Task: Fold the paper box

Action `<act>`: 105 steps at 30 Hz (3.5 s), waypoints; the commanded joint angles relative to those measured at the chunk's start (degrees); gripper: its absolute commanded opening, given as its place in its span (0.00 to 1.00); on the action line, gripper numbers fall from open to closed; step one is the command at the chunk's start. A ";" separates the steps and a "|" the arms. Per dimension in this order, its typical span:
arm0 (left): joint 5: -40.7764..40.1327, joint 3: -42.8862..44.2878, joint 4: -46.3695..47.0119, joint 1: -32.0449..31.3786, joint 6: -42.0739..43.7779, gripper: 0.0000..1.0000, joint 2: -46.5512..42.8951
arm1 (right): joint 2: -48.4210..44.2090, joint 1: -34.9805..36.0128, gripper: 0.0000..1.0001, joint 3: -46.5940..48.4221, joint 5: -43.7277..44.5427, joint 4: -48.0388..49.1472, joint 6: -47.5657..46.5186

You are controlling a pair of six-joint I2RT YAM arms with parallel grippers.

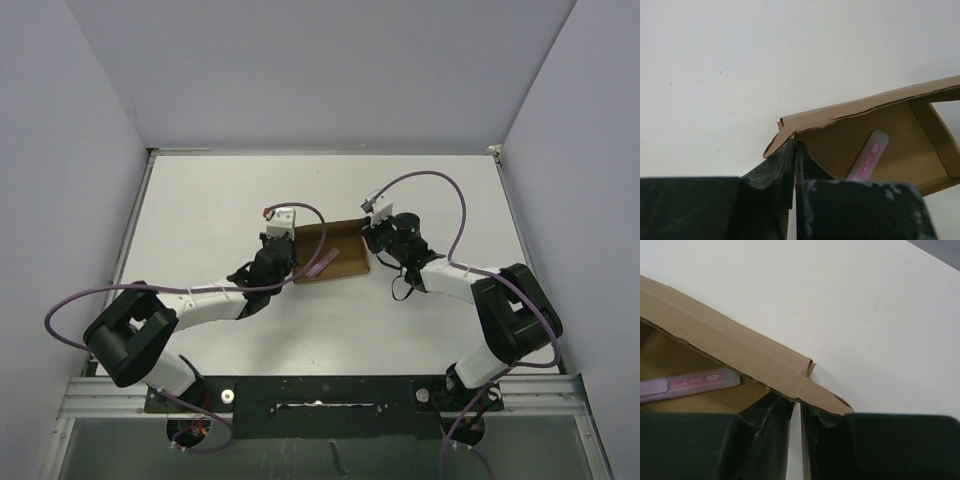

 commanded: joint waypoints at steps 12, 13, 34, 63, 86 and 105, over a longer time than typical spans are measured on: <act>5.84 2.56 -2.69 -1.57 0.11 0.00 -4.68 | -1.23 2.92 0.14 3.86 -2.92 -7.33 10.76; 6.01 2.93 -3.12 -1.50 0.15 0.00 -4.75 | -1.09 3.22 0.14 4.32 -2.27 -7.79 10.75; 10.57 1.93 -5.88 -0.43 -1.85 0.00 -4.86 | -3.02 3.67 0.19 1.87 -0.84 -14.12 1.49; 5.17 -0.15 -4.69 -3.66 -2.87 0.00 -3.15 | -25.69 -16.26 0.70 1.68 -28.32 -50.34 -40.00; 5.08 0.24 -5.51 -4.45 -3.94 0.00 -3.69 | -18.85 2.73 0.58 19.77 -24.47 -58.40 -52.97; 6.12 0.71 -5.59 -4.47 -4.64 0.00 -3.84 | -15.47 4.52 0.08 15.14 -17.17 -51.39 -56.09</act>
